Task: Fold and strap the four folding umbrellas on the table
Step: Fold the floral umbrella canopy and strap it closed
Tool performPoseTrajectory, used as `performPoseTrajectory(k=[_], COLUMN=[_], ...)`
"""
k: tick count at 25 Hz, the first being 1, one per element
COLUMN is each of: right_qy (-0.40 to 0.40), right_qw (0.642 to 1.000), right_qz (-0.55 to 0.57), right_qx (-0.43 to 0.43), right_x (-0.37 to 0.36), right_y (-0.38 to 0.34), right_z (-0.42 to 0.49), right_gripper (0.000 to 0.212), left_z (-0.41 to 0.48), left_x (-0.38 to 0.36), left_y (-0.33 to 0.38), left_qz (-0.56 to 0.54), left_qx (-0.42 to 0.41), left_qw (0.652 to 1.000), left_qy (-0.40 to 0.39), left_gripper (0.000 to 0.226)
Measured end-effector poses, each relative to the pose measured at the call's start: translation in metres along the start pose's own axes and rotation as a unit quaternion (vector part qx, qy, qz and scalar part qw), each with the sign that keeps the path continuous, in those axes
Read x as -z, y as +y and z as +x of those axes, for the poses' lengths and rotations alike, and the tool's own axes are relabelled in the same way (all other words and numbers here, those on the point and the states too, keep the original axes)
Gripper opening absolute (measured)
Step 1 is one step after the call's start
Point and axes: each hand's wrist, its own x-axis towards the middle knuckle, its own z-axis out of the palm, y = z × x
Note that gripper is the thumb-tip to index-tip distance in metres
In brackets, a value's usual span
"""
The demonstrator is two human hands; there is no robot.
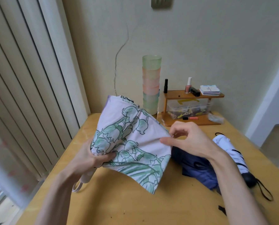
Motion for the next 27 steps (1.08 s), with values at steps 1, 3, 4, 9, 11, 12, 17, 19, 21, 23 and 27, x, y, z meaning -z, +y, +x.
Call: performPoseTrajectory(k=[1,3,4,9,11,12,17,19,21,23,27], right_qy=[-0.014,-0.032,-0.027,0.073,0.05,0.034,0.019,0.049,0.08,0.098,0.106], right_qw=[0.999,0.996,0.996,0.972,0.971,0.978,1.0,0.999,0.996,0.993,0.989], right_qz=[0.039,0.076,0.077,0.221,0.233,0.205,-0.004,-0.007,0.012,0.033,0.073], right_qx=[0.006,0.016,0.022,-0.004,-0.024,-0.022,0.013,-0.01,-0.036,-0.054,-0.068], right_x=[0.001,0.007,0.008,-0.007,-0.011,-0.01,-0.013,-0.008,-0.001,0.0,-0.006], right_y=[0.0,-0.002,-0.001,0.006,0.005,0.002,-0.003,0.0,0.003,0.006,0.009], right_z=[-0.002,-0.004,-0.004,0.003,0.003,0.003,0.009,0.008,0.005,0.006,0.009], right_gripper=[0.021,0.01,0.007,0.014,0.02,0.023,0.015,0.012,0.01,0.014,0.02], left_z=[0.0,0.0,-0.001,-0.004,-0.002,0.0,0.001,0.003,0.007,0.009,0.01], left_x=[0.002,0.005,0.007,0.0,0.002,0.003,-0.005,-0.01,-0.013,-0.015,-0.015], left_y=[-0.001,-0.001,-0.002,0.0,-0.002,-0.002,0.003,0.007,0.005,0.004,0.004], left_qz=[-0.009,-0.024,-0.028,-0.074,-0.078,-0.076,-0.063,-0.06,-0.054,-0.045,-0.048], left_qx=[-0.003,-0.012,-0.016,-0.017,-0.016,-0.015,-0.009,-0.016,-0.012,-0.003,-0.007], left_qw=[1.0,1.0,0.999,0.997,0.997,0.997,0.998,0.998,0.997,0.996,0.995], left_qy=[-0.004,-0.007,-0.008,-0.024,-0.002,0.01,0.004,0.028,0.05,0.071,0.092], left_gripper=[0.054,0.062,0.063,0.068,0.071,0.07,0.067,0.059,0.056,0.052,0.047])
